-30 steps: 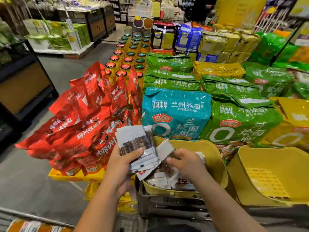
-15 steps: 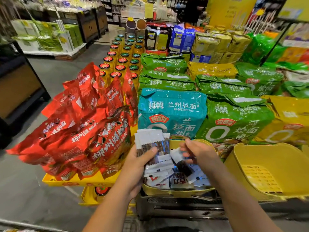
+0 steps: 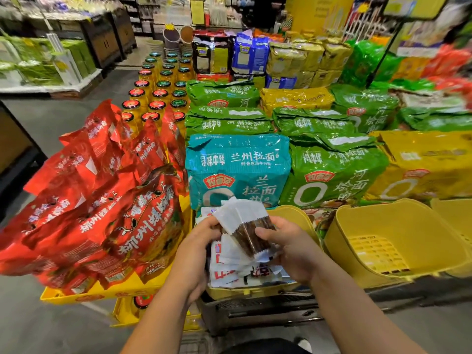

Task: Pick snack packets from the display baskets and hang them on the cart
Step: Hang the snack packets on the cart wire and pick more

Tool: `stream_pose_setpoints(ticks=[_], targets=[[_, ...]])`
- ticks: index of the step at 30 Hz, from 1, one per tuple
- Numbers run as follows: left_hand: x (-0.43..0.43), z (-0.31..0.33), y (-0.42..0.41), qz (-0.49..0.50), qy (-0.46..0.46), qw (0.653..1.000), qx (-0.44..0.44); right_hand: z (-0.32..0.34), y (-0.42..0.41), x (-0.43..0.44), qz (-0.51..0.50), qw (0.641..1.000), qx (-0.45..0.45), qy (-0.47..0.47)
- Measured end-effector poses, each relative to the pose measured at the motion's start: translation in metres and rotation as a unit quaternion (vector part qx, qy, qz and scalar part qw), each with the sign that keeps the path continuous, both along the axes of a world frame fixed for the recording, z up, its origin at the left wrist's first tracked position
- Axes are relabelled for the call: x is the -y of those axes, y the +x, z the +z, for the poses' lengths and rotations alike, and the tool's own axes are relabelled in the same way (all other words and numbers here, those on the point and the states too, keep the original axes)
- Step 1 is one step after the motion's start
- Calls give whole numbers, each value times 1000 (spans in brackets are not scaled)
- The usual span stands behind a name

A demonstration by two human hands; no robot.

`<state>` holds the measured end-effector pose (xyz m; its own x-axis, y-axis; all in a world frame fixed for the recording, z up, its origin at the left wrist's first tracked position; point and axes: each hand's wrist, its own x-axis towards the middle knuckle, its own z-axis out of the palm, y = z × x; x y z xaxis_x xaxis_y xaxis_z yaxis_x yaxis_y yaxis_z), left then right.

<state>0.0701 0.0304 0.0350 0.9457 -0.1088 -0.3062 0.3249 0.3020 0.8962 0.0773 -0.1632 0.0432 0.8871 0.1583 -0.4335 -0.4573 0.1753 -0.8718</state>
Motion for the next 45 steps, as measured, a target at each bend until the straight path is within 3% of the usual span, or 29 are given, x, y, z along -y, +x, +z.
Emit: stream_pose_setpoints(ticks=[4, 13, 22, 28, 30, 34, 36, 38, 40, 41, 43, 45], targets=[[-3, -4, -1, 3, 83, 996, 39, -3, 0, 5, -16, 1000, 10, -24], [-12, -3, -1, 72, 114, 988, 74, -10, 6, 9, 82, 996, 14, -42], [-16, 2, 0, 106, 144, 979, 93, -8, 14, -1, 60, 996, 35, 47], [-55, 9, 5, 211, 72, 971, 90, -10, 18, 7, 51, 994, 29, -88], [-59, 9, 8, 226, 71, 967, 93, -17, 17, -9, 93, 977, 42, -186], [-46, 3, 4, 215, 49, 972, 82, -17, 16, -34, 125, 902, 133, -392], [-43, -2, 1, 201, 51, 975, 75, -12, 22, -18, 92, 900, 144, -402], [-45, -6, 1, 200, 59, 976, 65, -7, 25, 6, 39, 926, 105, -361], [-45, -9, 2, 206, 66, 974, 58, -7, 26, 25, 18, 924, 63, -377], [-44, -9, 3, 209, 67, 974, 53, -7, 25, 29, 38, 902, 53, -426], [-41, -6, 5, 203, 60, 976, 45, -12, 21, 28, 108, 817, 63, -562], [-35, -4, 7, 185, 65, 980, 38, -15, 14, 22, 123, 749, 112, -642]])
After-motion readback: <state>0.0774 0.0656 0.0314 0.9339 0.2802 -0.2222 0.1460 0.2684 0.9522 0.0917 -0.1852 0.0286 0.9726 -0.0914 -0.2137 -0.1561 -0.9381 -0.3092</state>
